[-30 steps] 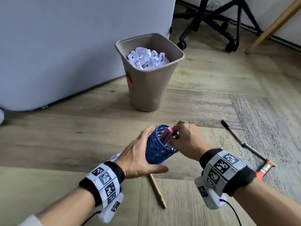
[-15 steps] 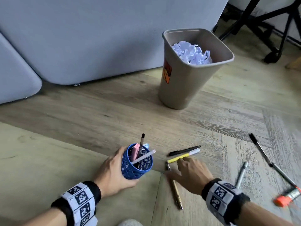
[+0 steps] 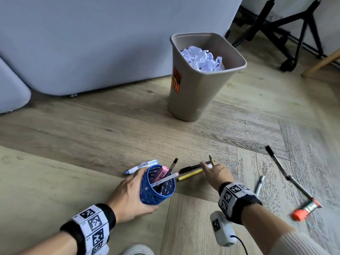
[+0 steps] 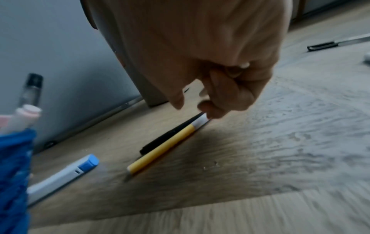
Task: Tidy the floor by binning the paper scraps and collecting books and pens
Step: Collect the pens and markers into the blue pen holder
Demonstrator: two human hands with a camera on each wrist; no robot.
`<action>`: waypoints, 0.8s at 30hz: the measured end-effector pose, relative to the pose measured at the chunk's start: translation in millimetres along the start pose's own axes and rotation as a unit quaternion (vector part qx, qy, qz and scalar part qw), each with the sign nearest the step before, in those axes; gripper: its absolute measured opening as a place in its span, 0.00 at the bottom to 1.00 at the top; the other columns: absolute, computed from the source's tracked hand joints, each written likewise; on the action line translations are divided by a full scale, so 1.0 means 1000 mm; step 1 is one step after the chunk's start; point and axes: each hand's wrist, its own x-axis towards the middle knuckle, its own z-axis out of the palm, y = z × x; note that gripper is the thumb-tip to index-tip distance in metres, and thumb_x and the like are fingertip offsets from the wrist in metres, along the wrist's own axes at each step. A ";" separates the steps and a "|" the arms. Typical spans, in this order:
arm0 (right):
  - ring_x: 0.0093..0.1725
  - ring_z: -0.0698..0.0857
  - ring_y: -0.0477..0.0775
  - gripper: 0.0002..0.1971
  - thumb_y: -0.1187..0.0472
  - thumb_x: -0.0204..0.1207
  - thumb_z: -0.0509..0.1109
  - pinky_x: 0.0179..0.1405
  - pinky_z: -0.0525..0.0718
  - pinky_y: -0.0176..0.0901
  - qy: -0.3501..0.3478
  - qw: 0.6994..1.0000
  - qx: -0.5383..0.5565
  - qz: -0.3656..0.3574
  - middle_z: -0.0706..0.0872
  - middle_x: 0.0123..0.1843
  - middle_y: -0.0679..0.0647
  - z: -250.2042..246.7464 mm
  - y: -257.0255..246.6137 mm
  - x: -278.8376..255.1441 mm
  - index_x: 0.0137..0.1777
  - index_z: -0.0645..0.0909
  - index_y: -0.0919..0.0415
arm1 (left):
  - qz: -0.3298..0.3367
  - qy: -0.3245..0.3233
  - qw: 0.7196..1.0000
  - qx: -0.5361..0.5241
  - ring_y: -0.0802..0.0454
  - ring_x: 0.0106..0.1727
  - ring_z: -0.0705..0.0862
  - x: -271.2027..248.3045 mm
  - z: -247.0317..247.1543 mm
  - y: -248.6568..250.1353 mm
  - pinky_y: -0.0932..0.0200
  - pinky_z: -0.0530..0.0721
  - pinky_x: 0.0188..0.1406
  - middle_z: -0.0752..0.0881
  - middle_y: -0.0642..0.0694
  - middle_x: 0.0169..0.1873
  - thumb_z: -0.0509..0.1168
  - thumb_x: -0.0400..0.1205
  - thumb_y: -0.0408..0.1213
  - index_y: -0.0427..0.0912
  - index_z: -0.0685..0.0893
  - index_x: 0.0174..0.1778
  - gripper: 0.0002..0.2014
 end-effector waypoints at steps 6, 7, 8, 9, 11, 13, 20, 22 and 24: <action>0.60 0.83 0.62 0.24 0.51 0.78 0.65 0.50 0.77 0.41 -0.038 0.997 0.009 0.073 0.84 0.60 0.64 0.009 0.003 0.009 0.66 0.76 0.69 | 0.010 0.000 1.000 -0.004 0.67 0.69 0.75 -0.003 -0.001 -0.004 0.67 0.74 0.68 0.75 0.66 0.69 0.77 0.55 0.59 0.61 0.65 0.73 0.49; 0.61 0.83 0.62 0.24 0.51 0.79 0.63 0.51 0.77 0.41 -0.034 0.996 -0.002 0.082 0.84 0.61 0.64 0.008 0.006 0.008 0.67 0.75 0.69 | 0.008 0.002 1.000 -0.005 0.67 0.70 0.74 -0.003 -0.002 -0.005 0.67 0.73 0.69 0.74 0.66 0.70 0.77 0.55 0.59 0.60 0.65 0.74 0.49; 0.64 0.82 0.62 0.25 0.49 0.81 0.61 0.55 0.77 0.42 -0.020 0.996 -0.024 0.085 0.83 0.64 0.65 0.009 0.010 0.009 0.68 0.74 0.69 | 0.007 0.004 1.000 -0.006 0.67 0.70 0.74 -0.003 -0.003 -0.006 0.67 0.73 0.69 0.73 0.66 0.71 0.78 0.55 0.59 0.60 0.65 0.74 0.50; 0.65 0.81 0.62 0.26 0.47 0.82 0.58 0.58 0.77 0.43 0.002 0.996 -0.047 0.079 0.82 0.65 0.65 0.009 0.015 0.010 0.69 0.72 0.69 | 0.006 0.007 1.000 -0.008 0.67 0.70 0.74 -0.003 -0.003 -0.007 0.66 0.73 0.69 0.73 0.66 0.71 0.78 0.55 0.59 0.60 0.65 0.74 0.50; 0.59 0.84 0.64 0.21 0.48 0.83 0.57 0.52 0.77 0.48 0.060 0.995 -0.067 0.029 0.84 0.58 0.65 0.011 0.023 0.013 0.64 0.69 0.67 | 0.005 0.010 1.000 -0.014 0.68 0.68 0.76 -0.004 -0.004 -0.008 0.65 0.75 0.68 0.74 0.67 0.70 0.78 0.55 0.59 0.60 0.65 0.74 0.49; 0.42 0.83 0.63 0.10 0.55 0.83 0.60 0.39 0.76 0.49 0.150 0.984 -0.048 -0.082 0.82 0.42 0.59 0.014 0.030 0.014 0.54 0.64 0.60 | -0.002 0.008 1.000 -0.012 0.68 0.65 0.77 -0.007 -0.005 -0.008 0.68 0.75 0.66 0.76 0.67 0.68 0.77 0.55 0.58 0.61 0.64 0.73 0.49; 0.26 0.72 0.55 0.13 0.48 0.84 0.60 0.28 0.69 0.46 0.065 0.918 -0.228 -0.318 0.72 0.31 0.46 0.022 0.029 0.022 0.60 0.68 0.56 | -0.012 -0.001 1.000 0.001 0.65 0.66 0.78 -0.009 -0.006 -0.009 0.64 0.76 0.66 0.75 0.66 0.69 0.77 0.55 0.60 0.61 0.62 0.74 0.50; 0.25 0.68 0.51 0.13 0.49 0.84 0.61 0.26 0.66 0.43 0.103 0.914 -0.219 -0.325 0.72 0.31 0.47 0.022 0.028 0.026 0.54 0.71 0.59 | -0.015 -0.002 1.000 0.006 0.64 0.65 0.79 -0.010 -0.007 -0.008 0.62 0.77 0.65 0.76 0.65 0.68 0.76 0.55 0.61 0.61 0.62 0.73 0.50; 0.21 0.63 0.45 0.12 0.53 0.82 0.66 0.20 0.59 0.36 0.162 0.901 -0.158 -0.370 0.71 0.31 0.47 0.018 0.024 0.027 0.49 0.72 0.62 | -0.018 0.008 1.000 0.015 0.63 0.65 0.79 -0.012 -0.008 -0.007 0.61 0.78 0.65 0.76 0.64 0.68 0.76 0.55 0.62 0.60 0.63 0.73 0.49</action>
